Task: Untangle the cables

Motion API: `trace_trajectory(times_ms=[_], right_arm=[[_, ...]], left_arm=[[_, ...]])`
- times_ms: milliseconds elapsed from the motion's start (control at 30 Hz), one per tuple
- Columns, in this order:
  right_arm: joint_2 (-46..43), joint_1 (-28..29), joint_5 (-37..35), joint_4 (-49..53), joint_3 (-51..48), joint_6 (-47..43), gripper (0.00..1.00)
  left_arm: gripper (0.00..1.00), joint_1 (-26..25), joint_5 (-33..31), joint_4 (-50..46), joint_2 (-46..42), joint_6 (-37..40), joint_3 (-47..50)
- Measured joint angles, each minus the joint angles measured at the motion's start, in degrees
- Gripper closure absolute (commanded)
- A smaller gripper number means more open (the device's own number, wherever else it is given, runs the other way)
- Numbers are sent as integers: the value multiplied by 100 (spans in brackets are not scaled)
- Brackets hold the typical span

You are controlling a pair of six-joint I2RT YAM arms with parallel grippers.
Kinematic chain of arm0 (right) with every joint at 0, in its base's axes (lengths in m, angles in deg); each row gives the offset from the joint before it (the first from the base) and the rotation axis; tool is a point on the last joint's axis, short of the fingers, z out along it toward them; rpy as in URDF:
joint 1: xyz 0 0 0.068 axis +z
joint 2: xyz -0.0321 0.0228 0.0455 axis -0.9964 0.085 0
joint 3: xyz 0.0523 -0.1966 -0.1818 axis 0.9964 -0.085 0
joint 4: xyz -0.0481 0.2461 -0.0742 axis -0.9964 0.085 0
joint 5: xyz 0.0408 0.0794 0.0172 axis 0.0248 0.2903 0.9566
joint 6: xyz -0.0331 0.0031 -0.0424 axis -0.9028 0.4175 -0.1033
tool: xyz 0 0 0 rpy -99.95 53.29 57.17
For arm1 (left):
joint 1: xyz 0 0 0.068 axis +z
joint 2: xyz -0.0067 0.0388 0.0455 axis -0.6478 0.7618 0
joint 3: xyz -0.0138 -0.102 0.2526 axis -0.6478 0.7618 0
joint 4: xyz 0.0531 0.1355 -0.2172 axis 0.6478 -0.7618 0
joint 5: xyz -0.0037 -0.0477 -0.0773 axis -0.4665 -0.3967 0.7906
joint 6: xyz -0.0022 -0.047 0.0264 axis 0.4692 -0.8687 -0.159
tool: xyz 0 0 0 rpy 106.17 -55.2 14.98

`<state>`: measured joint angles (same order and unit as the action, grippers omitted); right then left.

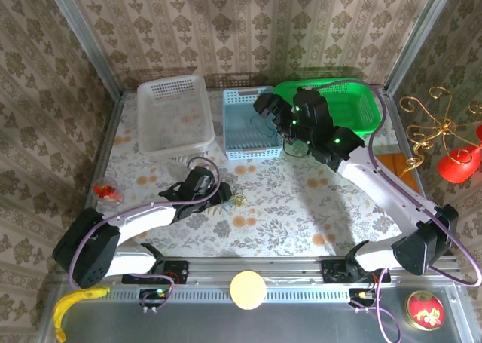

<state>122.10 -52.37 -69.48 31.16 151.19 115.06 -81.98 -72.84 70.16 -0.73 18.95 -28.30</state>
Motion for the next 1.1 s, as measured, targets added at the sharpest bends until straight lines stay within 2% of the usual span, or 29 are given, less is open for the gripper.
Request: trace_trajectory(times_ms=[167, 267, 400, 633, 1100], right_arm=[[-11, 2, 101, -289, -984, -444, 1], [-13, -2, 212, -455, -1534, -767, 7], [-33, -26, 457, -754, -2015, -1167, 21], [-33, -116, 859, -1287, -2496, -1331, 37], [-33, -144, 975, -1600, -2900, -1320, 49]], left_arm=[[38, -61, 0, 164, -2, -120, -4], [39, -157, -2, 262, -13, -232, 0], [42, -227, -4, 372, -81, -341, 46], [46, -247, -4, 522, -85, -507, 149], [49, -376, -24, 741, 72, -807, 284]])
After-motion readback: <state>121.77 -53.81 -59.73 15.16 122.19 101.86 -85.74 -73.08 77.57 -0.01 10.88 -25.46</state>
